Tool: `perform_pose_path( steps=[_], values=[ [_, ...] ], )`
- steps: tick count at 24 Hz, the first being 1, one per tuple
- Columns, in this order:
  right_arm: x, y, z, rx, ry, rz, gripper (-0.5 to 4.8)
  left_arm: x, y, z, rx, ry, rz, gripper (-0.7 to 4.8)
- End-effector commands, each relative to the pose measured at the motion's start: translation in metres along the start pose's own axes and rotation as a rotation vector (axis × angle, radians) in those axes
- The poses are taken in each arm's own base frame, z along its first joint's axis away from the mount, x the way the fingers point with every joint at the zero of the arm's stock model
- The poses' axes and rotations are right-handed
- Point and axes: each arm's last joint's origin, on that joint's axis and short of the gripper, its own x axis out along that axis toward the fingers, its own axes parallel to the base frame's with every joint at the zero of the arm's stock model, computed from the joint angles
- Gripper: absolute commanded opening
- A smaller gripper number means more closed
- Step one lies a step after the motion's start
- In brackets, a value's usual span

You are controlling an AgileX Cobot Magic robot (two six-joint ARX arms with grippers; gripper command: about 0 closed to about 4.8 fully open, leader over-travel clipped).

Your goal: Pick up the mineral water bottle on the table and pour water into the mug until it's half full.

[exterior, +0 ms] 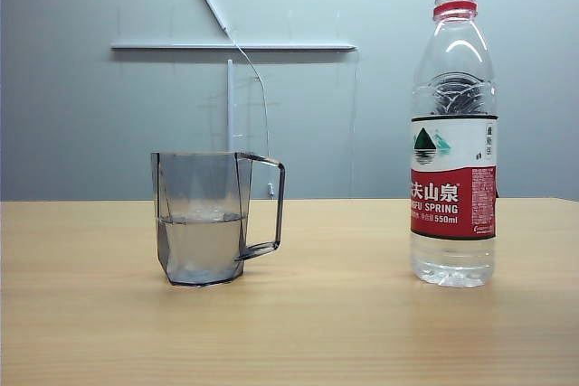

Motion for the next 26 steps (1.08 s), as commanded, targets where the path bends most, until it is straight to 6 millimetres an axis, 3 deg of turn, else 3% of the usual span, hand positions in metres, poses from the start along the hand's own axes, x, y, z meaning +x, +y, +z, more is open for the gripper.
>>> perform_pose_path(
  steps=[1,13,17,19,22,24,26],
  values=[
    [0.0,-0.001,-0.001,-0.001,-0.001,0.005,-0.05,0.0,0.0,0.002,-0.003,-0.011,-0.003,-0.02],
    [0.002,-0.001,-0.003,-0.124,0.007,-0.045,-0.05,0.0,0.0,0.002,-0.003,-0.011,-0.003,-0.02],
    [0.02,-0.007,-0.002,-0.177,-0.06,-0.088,-0.05,0.0,0.0,0.002,-0.003,-0.01,-0.003,-0.02],
    [0.04,-0.016,-0.003,-0.204,-0.134,-0.026,-0.05,0.0,0.0,0.002,-0.003,-0.011,-0.003,-0.02],
    [0.066,-0.045,-0.007,-0.239,-0.103,0.23,-0.05,0.0,0.0,0.002,-0.003,-0.011,0.003,-0.02],
    [0.07,-0.069,-0.005,-0.228,-0.064,0.288,-0.05,0.0,0.0,0.002,-0.003,-0.011,-0.009,-0.02],
    [0.067,-0.088,-0.002,-0.185,-0.059,0.228,-0.05,0.0,0.0,0.002,-0.003,-0.01,-0.006,-0.02]
  ],
)
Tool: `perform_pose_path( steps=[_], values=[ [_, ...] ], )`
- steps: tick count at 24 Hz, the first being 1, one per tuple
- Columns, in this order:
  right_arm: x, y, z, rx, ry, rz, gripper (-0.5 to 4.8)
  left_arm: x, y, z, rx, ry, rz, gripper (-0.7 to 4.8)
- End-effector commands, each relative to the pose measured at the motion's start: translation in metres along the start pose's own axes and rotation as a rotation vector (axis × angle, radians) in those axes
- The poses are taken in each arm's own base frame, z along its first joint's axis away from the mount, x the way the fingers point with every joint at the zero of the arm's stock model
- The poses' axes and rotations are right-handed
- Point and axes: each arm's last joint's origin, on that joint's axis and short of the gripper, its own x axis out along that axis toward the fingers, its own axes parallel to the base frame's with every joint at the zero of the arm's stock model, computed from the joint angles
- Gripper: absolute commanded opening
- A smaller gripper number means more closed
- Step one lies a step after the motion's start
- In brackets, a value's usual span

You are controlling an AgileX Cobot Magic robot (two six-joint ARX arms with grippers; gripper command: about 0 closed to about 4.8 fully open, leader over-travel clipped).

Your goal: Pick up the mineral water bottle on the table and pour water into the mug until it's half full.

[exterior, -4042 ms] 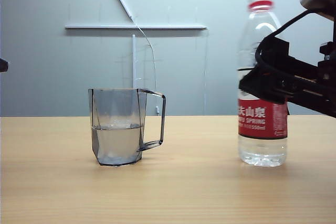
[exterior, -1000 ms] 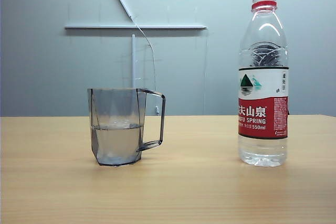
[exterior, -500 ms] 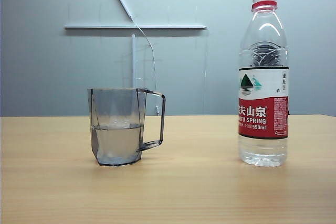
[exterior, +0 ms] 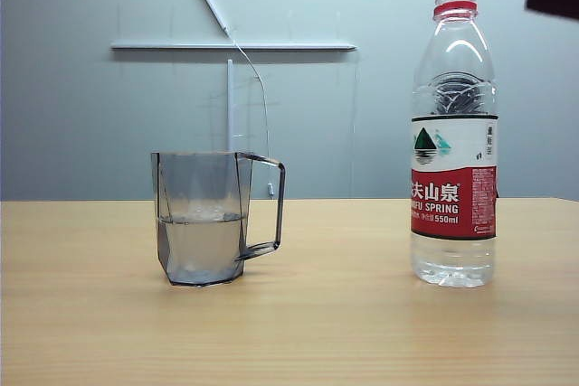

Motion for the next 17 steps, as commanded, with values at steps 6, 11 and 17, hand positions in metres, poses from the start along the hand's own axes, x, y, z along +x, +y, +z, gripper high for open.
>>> perform_pose_path(
  steps=[6,11,17],
  values=[
    [-0.017,-0.039,-0.009,0.056,0.062,-0.181,-0.05,0.0,0.0,0.002,-0.003,-0.012,0.0,-0.02],
    [-0.024,-0.059,-0.009,0.03,0.068,-0.391,-0.05,0.0,0.0,0.001,-0.003,-0.006,-0.005,-0.02],
    [-0.03,-0.07,-0.009,0.01,0.074,-0.524,-0.05,0.0,0.0,0.001,-0.003,-0.004,-0.005,-0.02]
  ],
)
